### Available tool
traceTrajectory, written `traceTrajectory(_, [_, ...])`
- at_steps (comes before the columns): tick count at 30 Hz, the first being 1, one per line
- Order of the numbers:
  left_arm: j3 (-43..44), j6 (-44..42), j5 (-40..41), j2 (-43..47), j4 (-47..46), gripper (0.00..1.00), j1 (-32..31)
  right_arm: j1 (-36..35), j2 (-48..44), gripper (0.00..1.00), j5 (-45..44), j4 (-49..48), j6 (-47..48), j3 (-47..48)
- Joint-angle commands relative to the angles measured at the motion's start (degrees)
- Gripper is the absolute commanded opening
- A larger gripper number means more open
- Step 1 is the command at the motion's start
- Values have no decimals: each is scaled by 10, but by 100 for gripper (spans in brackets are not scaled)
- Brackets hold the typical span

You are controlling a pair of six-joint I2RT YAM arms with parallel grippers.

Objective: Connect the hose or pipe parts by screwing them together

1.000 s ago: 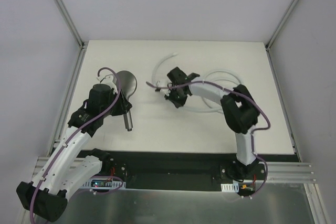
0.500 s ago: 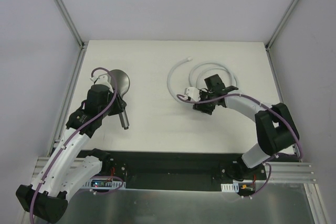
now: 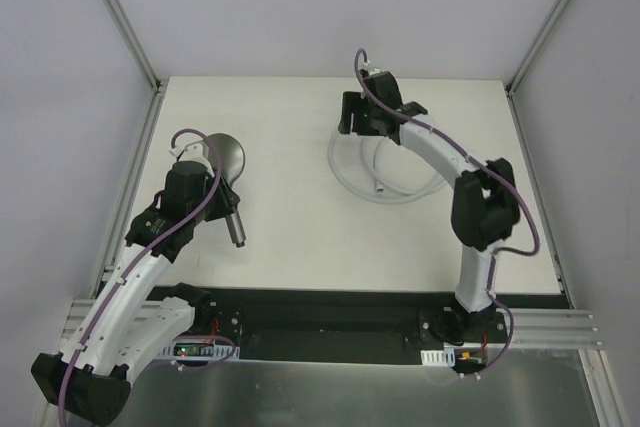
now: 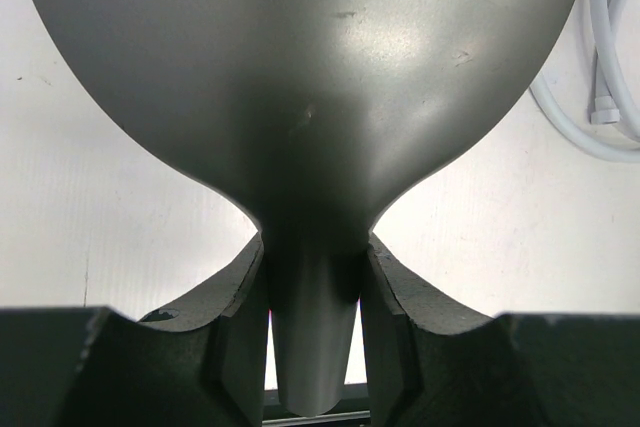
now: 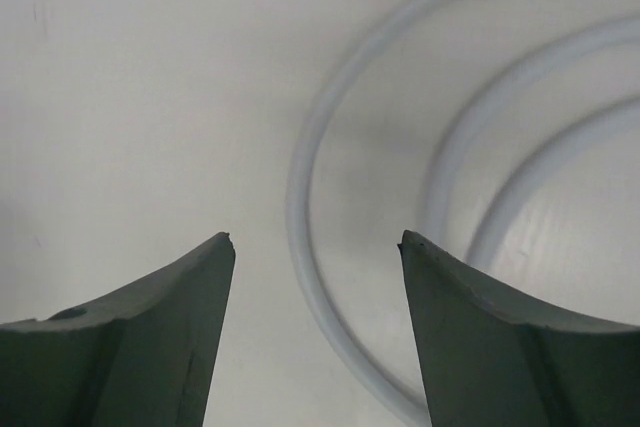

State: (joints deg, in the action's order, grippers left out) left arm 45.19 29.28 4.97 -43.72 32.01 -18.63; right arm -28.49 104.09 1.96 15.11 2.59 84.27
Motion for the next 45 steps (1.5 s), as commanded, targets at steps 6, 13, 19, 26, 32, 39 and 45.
traceTrajectory(6, [17,3,-16,20,-33,0,4,-23,380,75,-216,377,-365,535])
traceTrajectory(13, [17,3,-31,19,-36,0,3,-29,531,77,-219,502,-415,814])
traceTrajectory(19, [19,-1,-30,21,-36,0,-5,-33,472,67,-213,439,-394,630])
traceTrajectory(26, [19,-1,-26,20,-37,0,-5,-44,495,37,-182,452,-336,657])
traceTrajectory(32, [17,-2,-22,19,-37,0,-4,-65,485,8,-73,422,-55,663])
traceTrajectory(39, [11,16,-37,-13,-43,0,5,-111,327,1,7,419,267,415])
traceTrajectory(45, [2,62,-137,-56,-52,0,87,-168,23,1,82,7,457,-141])
